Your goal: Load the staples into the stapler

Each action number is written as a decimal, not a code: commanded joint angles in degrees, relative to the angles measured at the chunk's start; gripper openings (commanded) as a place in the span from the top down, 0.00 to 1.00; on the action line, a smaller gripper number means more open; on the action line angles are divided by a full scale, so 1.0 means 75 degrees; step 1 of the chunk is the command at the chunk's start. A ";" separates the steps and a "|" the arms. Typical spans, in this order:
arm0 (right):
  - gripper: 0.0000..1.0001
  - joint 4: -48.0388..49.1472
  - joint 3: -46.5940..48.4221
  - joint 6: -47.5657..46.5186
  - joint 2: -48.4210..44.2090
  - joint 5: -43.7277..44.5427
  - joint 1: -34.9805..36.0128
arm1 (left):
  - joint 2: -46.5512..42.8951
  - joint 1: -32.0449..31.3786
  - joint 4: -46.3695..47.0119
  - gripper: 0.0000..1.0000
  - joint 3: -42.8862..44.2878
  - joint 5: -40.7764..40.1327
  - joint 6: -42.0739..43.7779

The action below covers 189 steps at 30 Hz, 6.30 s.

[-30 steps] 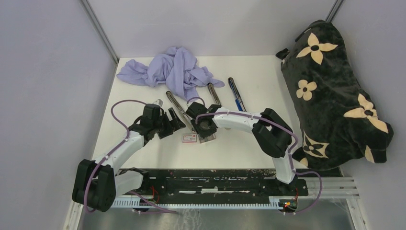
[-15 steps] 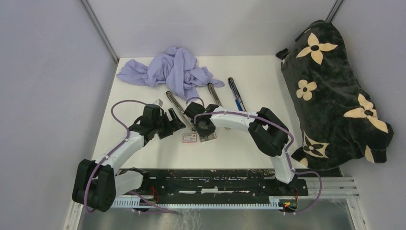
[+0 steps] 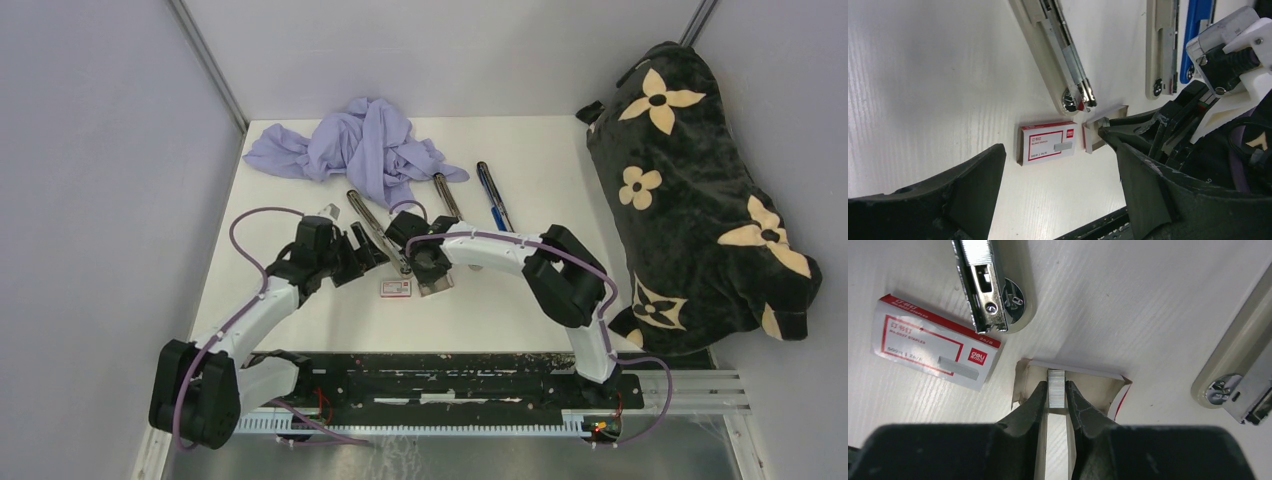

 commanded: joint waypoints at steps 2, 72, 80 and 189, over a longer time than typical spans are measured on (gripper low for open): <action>0.81 0.0090 -0.0011 -0.0220 -0.1211 0.0113 -0.0121 | -0.0572 -0.0025 0.0662 0.11 0.0102 0.0236 -0.0302; 0.82 0.8527 -0.3583 0.2189 -0.6449 -0.5304 -0.2114 | -0.0837 -0.1426 0.8342 0.58 0.0590 0.2727 -0.2279; 0.82 0.8575 -0.3733 0.2245 -0.6557 -0.5353 -0.2189 | -0.0886 -0.1425 0.8307 0.67 0.0508 0.2680 -0.2284; 0.66 -0.1927 0.1613 -0.4623 -0.3747 -0.8974 -0.2289 | -0.0155 -0.2771 -0.2172 0.89 0.4634 0.3703 0.5976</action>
